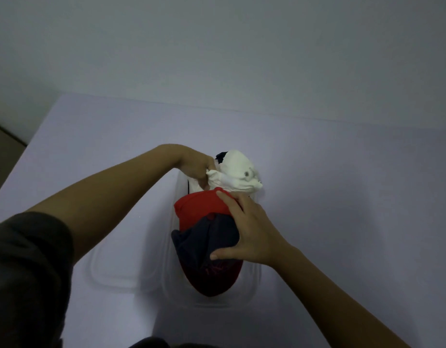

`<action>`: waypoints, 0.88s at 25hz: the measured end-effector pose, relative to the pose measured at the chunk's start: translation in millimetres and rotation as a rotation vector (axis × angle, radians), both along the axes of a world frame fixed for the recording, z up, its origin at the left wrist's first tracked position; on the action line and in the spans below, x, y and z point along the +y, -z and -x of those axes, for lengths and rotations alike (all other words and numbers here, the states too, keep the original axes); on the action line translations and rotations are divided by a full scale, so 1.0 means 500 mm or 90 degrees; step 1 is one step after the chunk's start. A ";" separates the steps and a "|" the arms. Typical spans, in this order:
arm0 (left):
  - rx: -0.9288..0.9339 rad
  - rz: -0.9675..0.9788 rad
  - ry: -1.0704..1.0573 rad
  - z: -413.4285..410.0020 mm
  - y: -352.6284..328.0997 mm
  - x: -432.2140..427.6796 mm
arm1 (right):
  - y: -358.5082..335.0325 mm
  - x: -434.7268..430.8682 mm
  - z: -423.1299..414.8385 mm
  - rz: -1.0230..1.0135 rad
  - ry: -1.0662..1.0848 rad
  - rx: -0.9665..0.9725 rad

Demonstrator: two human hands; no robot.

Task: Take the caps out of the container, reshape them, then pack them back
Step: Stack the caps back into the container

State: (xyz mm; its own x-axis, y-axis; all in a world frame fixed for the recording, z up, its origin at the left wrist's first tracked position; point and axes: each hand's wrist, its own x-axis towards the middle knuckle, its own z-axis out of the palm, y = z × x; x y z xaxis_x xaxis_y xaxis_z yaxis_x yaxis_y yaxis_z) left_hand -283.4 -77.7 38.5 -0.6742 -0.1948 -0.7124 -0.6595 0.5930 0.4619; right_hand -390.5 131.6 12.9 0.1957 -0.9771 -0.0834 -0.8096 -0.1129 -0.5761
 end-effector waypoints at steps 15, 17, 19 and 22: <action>0.141 0.093 0.005 -0.053 0.021 -0.002 | 0.019 -0.155 0.152 -0.043 -0.148 0.281; 0.141 0.101 0.008 -0.060 0.023 0.003 | 0.020 -0.152 0.143 -0.055 -0.155 0.313; 0.113 0.091 0.003 -0.064 0.028 0.009 | 0.023 -0.154 0.137 -0.152 -0.166 0.313; 0.093 0.048 -0.027 -0.068 0.040 0.015 | 0.031 -0.173 0.137 -0.257 -0.131 0.274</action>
